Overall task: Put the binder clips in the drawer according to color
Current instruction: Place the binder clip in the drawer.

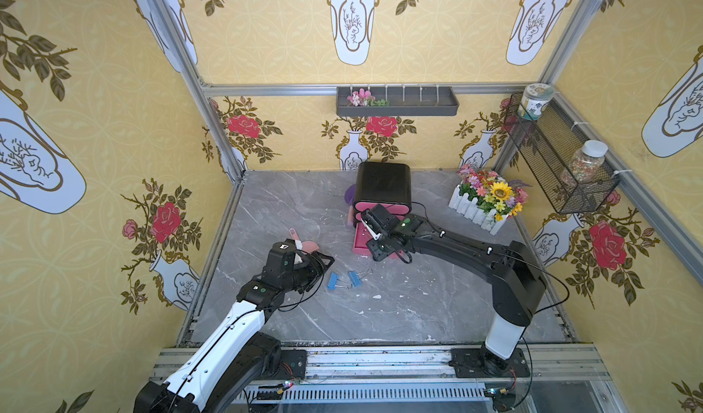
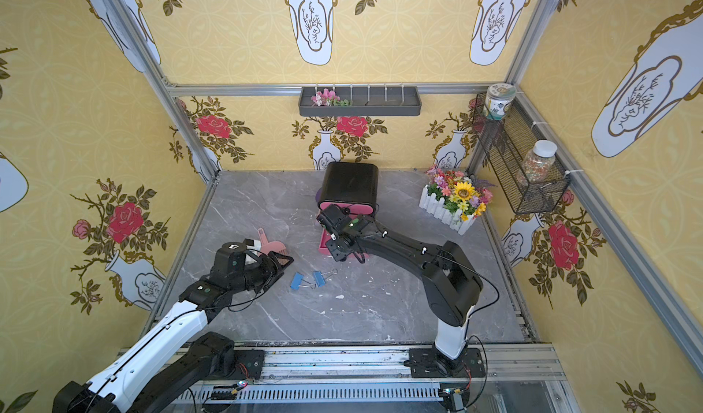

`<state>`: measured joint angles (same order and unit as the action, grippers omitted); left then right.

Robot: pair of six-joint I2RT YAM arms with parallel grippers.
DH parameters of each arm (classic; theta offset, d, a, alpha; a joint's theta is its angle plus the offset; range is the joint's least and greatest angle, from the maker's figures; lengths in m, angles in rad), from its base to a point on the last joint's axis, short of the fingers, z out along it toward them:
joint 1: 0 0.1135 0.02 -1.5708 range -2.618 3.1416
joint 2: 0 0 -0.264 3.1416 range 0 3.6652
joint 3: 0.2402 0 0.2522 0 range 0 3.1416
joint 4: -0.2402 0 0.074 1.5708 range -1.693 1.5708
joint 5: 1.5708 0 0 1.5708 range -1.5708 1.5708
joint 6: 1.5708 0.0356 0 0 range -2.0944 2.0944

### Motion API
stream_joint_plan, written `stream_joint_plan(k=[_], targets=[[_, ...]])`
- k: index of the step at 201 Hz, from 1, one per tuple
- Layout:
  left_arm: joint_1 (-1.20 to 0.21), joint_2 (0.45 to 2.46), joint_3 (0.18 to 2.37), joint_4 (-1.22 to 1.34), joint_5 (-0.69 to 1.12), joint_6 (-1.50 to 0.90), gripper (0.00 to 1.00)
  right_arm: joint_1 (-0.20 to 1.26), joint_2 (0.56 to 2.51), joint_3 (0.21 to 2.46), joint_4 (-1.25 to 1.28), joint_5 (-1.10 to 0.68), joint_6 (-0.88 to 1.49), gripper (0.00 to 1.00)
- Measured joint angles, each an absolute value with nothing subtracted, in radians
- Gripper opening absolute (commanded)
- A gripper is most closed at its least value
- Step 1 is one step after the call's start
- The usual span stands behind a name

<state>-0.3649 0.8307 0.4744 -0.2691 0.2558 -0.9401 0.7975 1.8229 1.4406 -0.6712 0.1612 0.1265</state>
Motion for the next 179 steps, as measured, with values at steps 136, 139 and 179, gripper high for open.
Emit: stream_joint_plan(k=[136,139,179], targets=[[-0.365,0.813,0.448,-0.261,0.27,-0.951,0.7,0.807,1.921,1.494,-0.597,0.307,0.16,0.59],[-0.365,0.812,0.448,-0.261,0.27,-0.951,0.7,0.807,1.921,1.492,-0.594,0.313,0.16,0.6],[-0.365,0.807,0.447,-0.262,0.277,-0.951,0.7,0.807,1.929,1.475,-0.568,0.346,0.173,0.72]])
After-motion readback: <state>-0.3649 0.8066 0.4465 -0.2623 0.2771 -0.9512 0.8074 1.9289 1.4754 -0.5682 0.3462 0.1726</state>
